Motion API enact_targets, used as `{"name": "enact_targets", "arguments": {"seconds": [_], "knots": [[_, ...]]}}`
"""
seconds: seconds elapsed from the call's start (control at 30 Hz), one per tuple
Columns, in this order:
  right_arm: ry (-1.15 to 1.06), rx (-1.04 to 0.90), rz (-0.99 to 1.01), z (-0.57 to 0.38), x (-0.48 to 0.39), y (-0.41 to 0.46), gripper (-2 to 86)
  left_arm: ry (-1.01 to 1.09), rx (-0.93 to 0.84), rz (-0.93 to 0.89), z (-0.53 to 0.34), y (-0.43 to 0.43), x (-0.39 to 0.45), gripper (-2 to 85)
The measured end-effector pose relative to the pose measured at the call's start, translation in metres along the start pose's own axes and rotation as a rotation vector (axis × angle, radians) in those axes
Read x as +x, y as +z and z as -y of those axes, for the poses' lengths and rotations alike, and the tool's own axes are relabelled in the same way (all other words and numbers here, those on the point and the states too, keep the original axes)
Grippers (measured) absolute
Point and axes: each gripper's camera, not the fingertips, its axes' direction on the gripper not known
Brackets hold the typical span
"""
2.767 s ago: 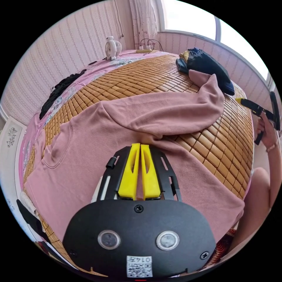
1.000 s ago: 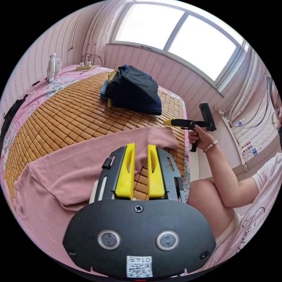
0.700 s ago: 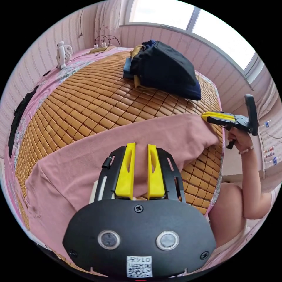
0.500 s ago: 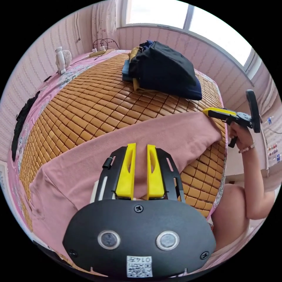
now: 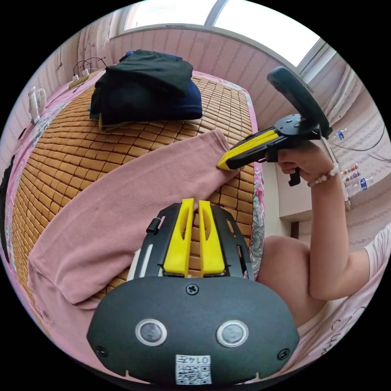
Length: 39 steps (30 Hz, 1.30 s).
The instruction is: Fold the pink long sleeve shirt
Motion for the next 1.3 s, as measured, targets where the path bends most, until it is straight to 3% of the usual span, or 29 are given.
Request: {"name": "enact_targets", "arguments": {"seconds": [0.13, 0.27, 0.5, 0.67, 0.83, 0.97, 1.1, 1.3], "knots": [[0.215, 0.216, -0.096, -0.005, 0.01, -0.023, 0.0, -0.05, 0.095, 0.028, -0.023, -0.037, -0.014, 0.0], [0.257, 0.212, -0.179, -0.003, 0.001, -0.019, -0.1, -0.15, 0.112, 0.17, -0.06, -0.051, -0.043, -0.8], [0.295, 0.207, -0.246, 0.005, -0.032, -0.029, 0.1, -0.28, 0.117, 0.071, -0.104, -0.047, -0.064, -0.9], [0.341, 0.319, -0.339, 0.003, -0.06, -0.049, 1.3, -0.287, 0.324, 0.039, -0.182, -0.126, -0.051, -0.9], [-0.002, 0.583, -0.166, 0.033, -0.173, -0.058, 5.6, -0.4, 0.28, 0.26, -0.315, -0.201, -0.042, -0.9], [-0.247, 0.57, 0.07, 0.048, -0.256, -0.039, 6.5, -0.604, 0.177, 0.465, -0.461, -0.25, -0.04, 0.2], [-0.469, 0.38, 0.26, 0.049, -0.355, 0.002, 7.0, -0.822, 0.194, 0.502, -0.584, -0.272, -0.034, 2.8], [-0.747, 0.148, 0.161, 0.048, -0.518, 0.052, 7.4, -1.055, 0.294, 0.468, -0.714, -0.273, -0.035, 5.0]]}}
